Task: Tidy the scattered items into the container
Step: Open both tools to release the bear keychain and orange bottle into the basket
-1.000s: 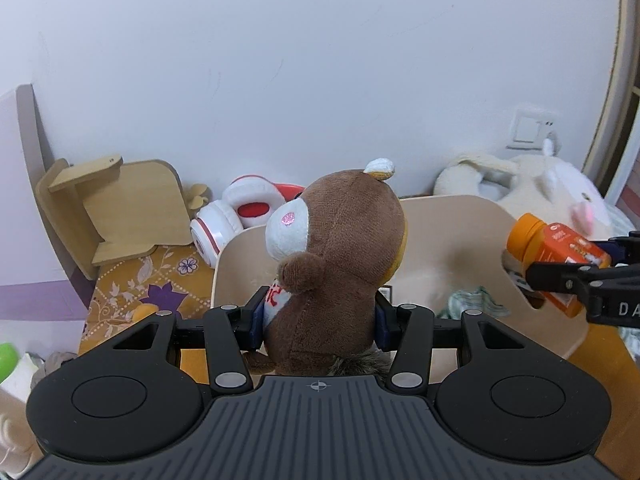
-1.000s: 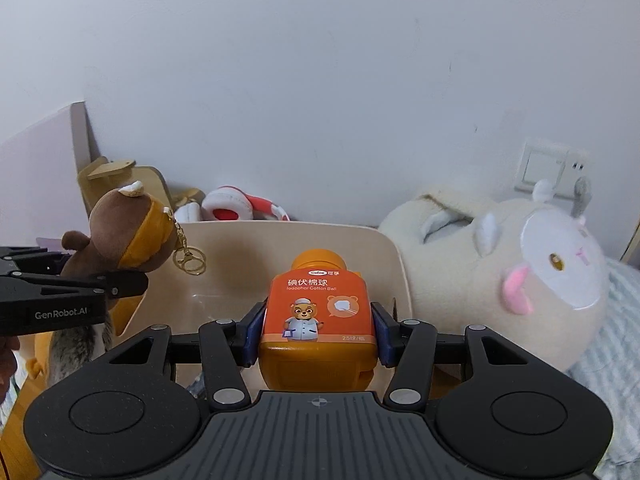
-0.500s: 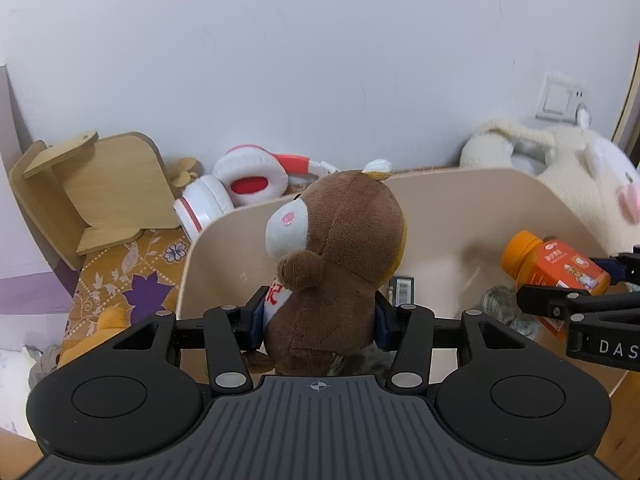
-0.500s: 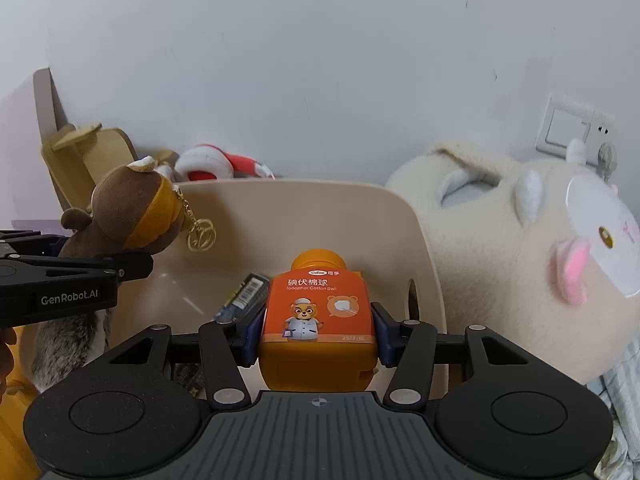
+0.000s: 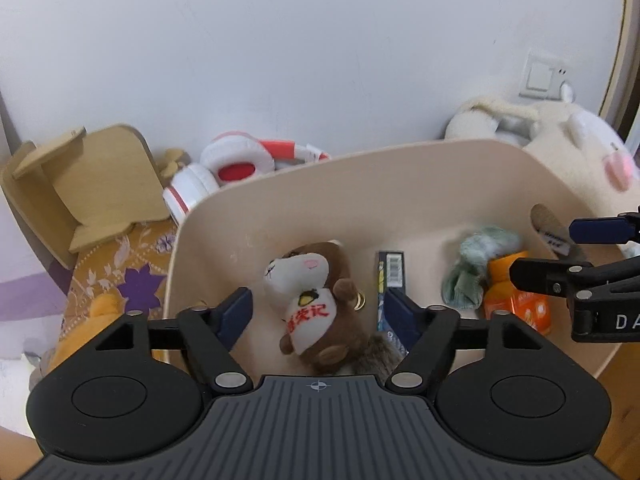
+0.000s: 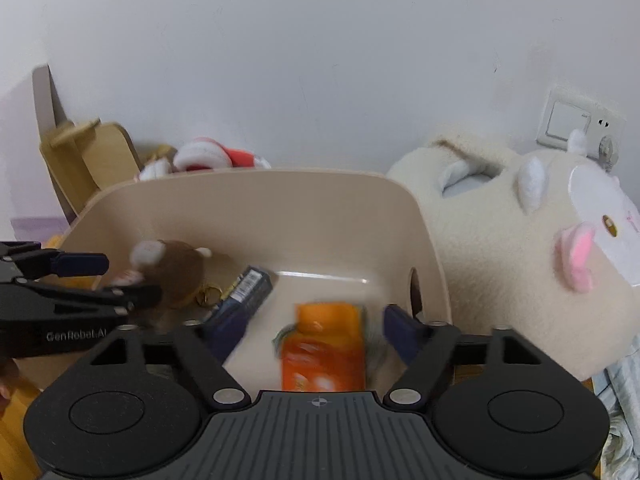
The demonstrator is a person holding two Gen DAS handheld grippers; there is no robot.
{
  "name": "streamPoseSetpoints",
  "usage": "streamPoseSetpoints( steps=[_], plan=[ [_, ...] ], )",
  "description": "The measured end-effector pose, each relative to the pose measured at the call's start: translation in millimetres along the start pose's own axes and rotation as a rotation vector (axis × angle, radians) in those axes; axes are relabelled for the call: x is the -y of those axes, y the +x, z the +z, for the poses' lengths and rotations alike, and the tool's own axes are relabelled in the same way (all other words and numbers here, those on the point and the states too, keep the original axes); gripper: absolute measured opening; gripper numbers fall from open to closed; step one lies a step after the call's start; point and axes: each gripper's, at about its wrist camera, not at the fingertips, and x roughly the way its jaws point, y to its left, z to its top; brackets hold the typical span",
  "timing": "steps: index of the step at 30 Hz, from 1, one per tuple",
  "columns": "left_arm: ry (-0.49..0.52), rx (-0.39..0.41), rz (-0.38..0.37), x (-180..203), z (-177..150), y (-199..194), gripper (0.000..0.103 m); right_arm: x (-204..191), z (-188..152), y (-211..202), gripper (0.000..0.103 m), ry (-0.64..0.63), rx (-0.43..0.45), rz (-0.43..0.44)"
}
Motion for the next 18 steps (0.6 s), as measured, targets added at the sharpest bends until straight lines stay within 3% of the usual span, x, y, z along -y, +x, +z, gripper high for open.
streamPoseSetpoints(
  steps=[7, 18],
  plan=[
    [-0.017, 0.012, 0.002, -1.8, -1.7, -18.2, 0.079, -8.1, 1.6, -21.3, 0.095, -0.021, 0.033, -0.006],
    [-0.004, 0.026, 0.007, -2.5, -19.5, -47.0, 0.080, -15.9, -8.0, -50.5, 0.098, -0.021, 0.051, 0.001]
  ],
)
